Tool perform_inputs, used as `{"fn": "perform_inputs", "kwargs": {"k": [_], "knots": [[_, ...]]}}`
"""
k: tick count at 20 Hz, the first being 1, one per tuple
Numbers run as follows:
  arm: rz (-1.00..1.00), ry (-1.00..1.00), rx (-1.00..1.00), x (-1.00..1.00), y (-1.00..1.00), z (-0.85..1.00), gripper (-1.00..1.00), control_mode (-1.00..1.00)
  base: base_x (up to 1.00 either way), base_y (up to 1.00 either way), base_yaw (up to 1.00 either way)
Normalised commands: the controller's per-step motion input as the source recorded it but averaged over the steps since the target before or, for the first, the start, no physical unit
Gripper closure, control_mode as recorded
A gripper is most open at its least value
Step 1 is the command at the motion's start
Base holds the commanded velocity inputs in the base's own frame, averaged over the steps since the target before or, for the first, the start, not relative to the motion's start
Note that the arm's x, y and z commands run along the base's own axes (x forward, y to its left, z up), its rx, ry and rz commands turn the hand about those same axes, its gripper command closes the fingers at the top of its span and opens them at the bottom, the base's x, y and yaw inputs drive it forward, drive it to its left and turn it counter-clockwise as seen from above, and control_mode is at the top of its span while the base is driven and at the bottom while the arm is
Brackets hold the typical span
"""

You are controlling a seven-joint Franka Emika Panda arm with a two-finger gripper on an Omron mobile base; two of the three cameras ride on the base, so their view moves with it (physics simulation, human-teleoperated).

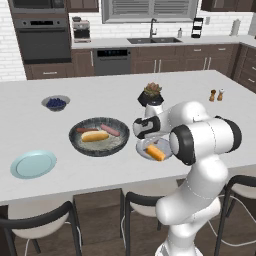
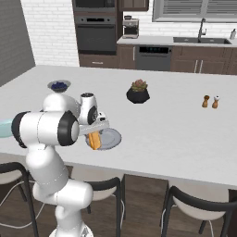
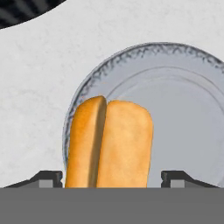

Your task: Place one bun and one sausage from the bowl on each plate.

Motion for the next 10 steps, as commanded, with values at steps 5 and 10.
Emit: {"fn": "perform_inputs", "kwargs": {"k": [5, 10], "knots": [[0.00, 0.00, 0.00, 0.00, 0.00, 0.00, -1.00, -1.00, 0.00, 0.00, 0.00], [0.00, 0.00, 0.00, 0.00, -0.03, 0.56, -1.00, -1.00, 0.00, 0.00, 0.00]]}}
